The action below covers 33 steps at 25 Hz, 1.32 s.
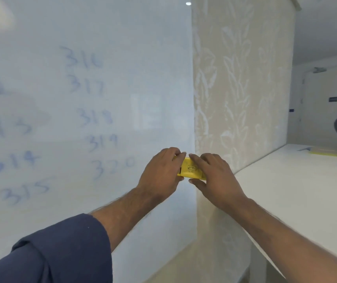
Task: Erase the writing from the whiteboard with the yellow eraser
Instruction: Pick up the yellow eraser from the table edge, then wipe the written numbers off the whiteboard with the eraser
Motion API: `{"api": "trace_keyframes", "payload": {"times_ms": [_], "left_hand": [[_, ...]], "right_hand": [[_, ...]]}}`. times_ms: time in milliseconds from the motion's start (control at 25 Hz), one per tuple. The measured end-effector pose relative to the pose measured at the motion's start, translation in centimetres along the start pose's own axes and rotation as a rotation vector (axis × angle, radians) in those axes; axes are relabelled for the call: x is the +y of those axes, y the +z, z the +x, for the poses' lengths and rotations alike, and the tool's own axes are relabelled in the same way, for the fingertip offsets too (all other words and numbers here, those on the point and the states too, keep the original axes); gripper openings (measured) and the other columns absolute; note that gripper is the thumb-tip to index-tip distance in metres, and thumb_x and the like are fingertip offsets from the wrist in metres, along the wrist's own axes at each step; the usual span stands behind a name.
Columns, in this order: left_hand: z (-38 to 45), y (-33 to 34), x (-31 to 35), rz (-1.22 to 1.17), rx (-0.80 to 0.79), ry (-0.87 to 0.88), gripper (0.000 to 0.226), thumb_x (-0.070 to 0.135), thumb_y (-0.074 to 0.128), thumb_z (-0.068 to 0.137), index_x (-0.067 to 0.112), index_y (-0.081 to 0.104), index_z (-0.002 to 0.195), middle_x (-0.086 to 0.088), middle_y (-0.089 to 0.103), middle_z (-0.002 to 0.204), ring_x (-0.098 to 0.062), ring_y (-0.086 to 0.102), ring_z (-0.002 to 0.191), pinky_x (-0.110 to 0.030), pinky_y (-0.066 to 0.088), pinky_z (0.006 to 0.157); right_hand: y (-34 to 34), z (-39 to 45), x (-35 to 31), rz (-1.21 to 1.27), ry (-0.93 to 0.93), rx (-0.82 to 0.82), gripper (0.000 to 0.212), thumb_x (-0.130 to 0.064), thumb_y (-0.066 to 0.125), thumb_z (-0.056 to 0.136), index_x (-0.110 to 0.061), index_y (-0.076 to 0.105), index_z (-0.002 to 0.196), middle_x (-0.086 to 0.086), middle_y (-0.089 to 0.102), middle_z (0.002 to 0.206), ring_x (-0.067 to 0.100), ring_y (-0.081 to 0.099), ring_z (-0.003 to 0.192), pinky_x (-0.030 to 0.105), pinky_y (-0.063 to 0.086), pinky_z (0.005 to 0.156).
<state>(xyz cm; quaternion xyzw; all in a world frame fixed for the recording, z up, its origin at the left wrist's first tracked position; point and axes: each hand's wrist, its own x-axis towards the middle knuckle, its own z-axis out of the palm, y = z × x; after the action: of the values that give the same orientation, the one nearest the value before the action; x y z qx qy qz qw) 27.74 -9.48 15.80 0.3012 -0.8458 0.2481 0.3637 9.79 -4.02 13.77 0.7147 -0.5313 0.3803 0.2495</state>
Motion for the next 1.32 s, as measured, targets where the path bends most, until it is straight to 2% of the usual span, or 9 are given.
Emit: {"api": "trace_keyframes", "payload": {"times_ms": [280,520,640,800,920,1000,1160,1320], "left_hand": [[-4.8,-8.9,-8.9,0.215,0.099,-0.063,0.068,0.021,0.094,0.062,0.005,0.066,0.122,-0.009,0.067,0.113,-0.030,0.067,0.100,-0.035,0.056,0.080],[-9.6,-17.4,-14.1,0.387,0.128,-0.156,0.068,0.020,0.093,0.064,0.005,0.065,0.124,-0.009,0.066,0.116,-0.030,0.065,0.102,-0.035,0.054,0.082],[-12.2,-21.7,-15.9,0.477,0.130,-0.207,0.065,0.022,0.091,0.066,0.006,0.066,0.123,-0.009,0.066,0.115,-0.030,0.066,0.101,-0.035,0.054,0.080],[-15.9,-27.2,-17.7,0.614,0.133,-0.231,0.060,0.024,0.089,0.069,0.007,0.066,0.123,-0.009,0.066,0.114,-0.028,0.064,0.101,-0.033,0.049,0.083],[-18.7,-31.7,-19.3,0.675,0.136,-0.227,0.058,0.027,0.087,0.072,0.008,0.065,0.123,-0.008,0.066,0.115,-0.027,0.063,0.101,-0.033,0.050,0.082],[-20.5,-35.1,-20.6,0.705,0.125,-0.191,0.060,0.030,0.085,0.075,0.006,0.064,0.126,-0.008,0.065,0.119,-0.026,0.060,0.106,-0.034,0.049,0.088],[-25.0,-43.0,-24.3,0.774,0.108,-0.142,0.076,0.047,0.075,0.084,0.005,0.051,0.143,-0.010,0.056,0.139,-0.027,0.048,0.132,-0.037,0.037,0.114],[-30.1,-51.1,-29.0,0.900,0.195,-0.207,0.065,0.044,0.052,0.099,0.004,0.044,0.149,-0.009,0.047,0.154,-0.026,0.038,0.147,-0.039,0.027,0.122]], "right_hand": [[3.7,6.8,-9.9,0.185,-0.233,0.117,0.056,-0.029,0.072,0.084,-0.013,0.053,0.134,0.005,0.059,0.113,0.028,0.055,0.104,0.041,0.044,0.091],[5.6,11.4,-19.5,0.361,-0.427,0.195,0.054,-0.035,0.062,0.086,-0.011,0.053,0.134,0.003,0.059,0.117,0.024,0.052,0.109,0.029,0.030,0.096],[6.3,13.3,-24.5,0.433,-0.518,0.226,0.058,-0.041,0.062,0.086,-0.012,0.052,0.136,0.003,0.058,0.115,0.023,0.051,0.107,0.031,0.032,0.092],[6.6,14.8,-31.4,0.522,-0.617,0.253,0.058,-0.050,0.050,0.090,-0.014,0.051,0.135,0.003,0.057,0.110,0.023,0.050,0.100,0.031,0.035,0.085],[6.4,15.3,-36.8,0.587,-0.651,0.260,0.057,-0.051,0.046,0.091,-0.015,0.051,0.135,0.002,0.056,0.112,0.023,0.050,0.102,0.031,0.033,0.086],[6.1,15.8,-40.5,0.605,-0.667,0.284,0.056,-0.051,0.046,0.092,-0.014,0.051,0.134,0.002,0.055,0.113,0.022,0.049,0.104,0.030,0.031,0.088],[5.5,16.9,-47.6,0.649,-0.646,0.376,0.057,-0.047,0.050,0.088,-0.009,0.053,0.130,0.005,0.057,0.117,0.022,0.047,0.108,0.029,0.030,0.089],[4.8,18.5,-54.5,0.664,-0.628,0.450,0.058,-0.045,0.050,0.088,-0.007,0.054,0.131,0.008,0.058,0.119,0.022,0.045,0.111,0.028,0.029,0.091]]}}
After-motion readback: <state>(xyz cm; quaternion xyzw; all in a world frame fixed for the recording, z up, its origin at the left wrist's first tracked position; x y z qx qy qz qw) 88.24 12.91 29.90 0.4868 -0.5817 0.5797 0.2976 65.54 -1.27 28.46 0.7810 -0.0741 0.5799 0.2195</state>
